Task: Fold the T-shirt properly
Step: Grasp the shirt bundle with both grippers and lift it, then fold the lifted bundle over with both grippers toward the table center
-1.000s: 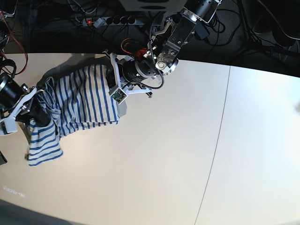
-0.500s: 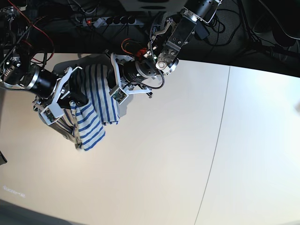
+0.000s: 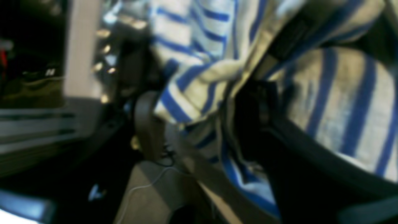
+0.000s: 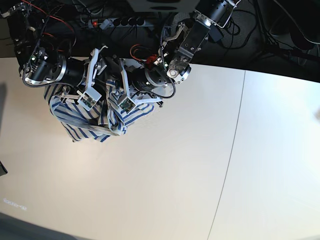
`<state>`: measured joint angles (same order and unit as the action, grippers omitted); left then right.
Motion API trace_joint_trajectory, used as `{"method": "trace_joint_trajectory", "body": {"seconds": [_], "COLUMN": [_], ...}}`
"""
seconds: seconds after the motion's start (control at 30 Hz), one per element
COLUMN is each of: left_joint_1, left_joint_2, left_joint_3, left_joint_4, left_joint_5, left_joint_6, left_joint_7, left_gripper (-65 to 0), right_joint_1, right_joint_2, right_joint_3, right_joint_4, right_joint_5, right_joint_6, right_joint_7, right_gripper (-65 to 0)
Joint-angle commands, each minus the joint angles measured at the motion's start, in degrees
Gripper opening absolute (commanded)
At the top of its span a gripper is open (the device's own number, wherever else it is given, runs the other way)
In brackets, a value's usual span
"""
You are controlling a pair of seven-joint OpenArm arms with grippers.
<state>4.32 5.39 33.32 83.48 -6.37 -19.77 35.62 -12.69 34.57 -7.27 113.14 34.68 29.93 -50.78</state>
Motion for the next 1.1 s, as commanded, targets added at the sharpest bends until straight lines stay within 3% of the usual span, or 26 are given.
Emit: {"method": "trace_joint_trajectory", "body": {"seconds": [0.0, 0.3, 0.43, 0.7, 0.77, 0.83, 0.87, 1.07], "left_joint_1": [-1.33, -2.27, -2.25, -2.27, -2.25, -2.25, -2.25, -2.25], "left_joint_2": [0.79, 0.76, 0.74, -1.33, -1.79, -2.38, -2.51, -2.69], "left_joint_3": [0.04, -7.67, -10.84, -11.65, -11.65, -11.65, -11.65, -11.65], "left_joint_4": [0.79, 0.83, 0.83, 0.83, 0.83, 0.83, 0.83, 0.83], "left_joint_5": [-0.46, -1.49, -3.65, -3.74, -3.69, -3.80, -3.93, -3.98], "left_joint_6": [-0.79, -0.87, -2.75, -2.80, -2.78, -2.75, -2.78, -2.80], "left_joint_7": [-0.81, 0.83, 1.92, 2.34, 2.34, 2.32, 2.36, 2.38], "left_gripper": [-64.9, -64.9, -65.0, -65.0, -65.0, -65.0, -64.9, -65.0], "right_joint_1": [0.44, 0.48, 0.63, 1.16, 1.88, 2.03, 2.03, 0.74], "right_joint_2": [0.68, 0.61, -0.17, -2.58, -2.75, -3.06, -3.17, -3.13], "right_joint_3": [0.39, 0.39, 0.42, 1.92, 3.91, 6.99, 8.68, 15.89], "right_joint_4": [0.98, 4.35, 5.40, 7.78, 7.80, 7.78, 7.78, 5.97], "right_joint_5": [0.68, 1.29, 1.25, -0.94, -2.67, -3.76, -4.02, -5.75], "right_joint_6": [3.91, 3.89, 3.89, 3.69, 3.69, 3.30, 3.23, 3.26], "right_joint_7": [1.27, 1.29, 1.29, 2.69, 4.22, 5.40, 5.38, 4.59], "right_gripper": [-29.2, -29.2, -29.3, -30.5, -40.9, -60.0, -65.0, -65.0]}}
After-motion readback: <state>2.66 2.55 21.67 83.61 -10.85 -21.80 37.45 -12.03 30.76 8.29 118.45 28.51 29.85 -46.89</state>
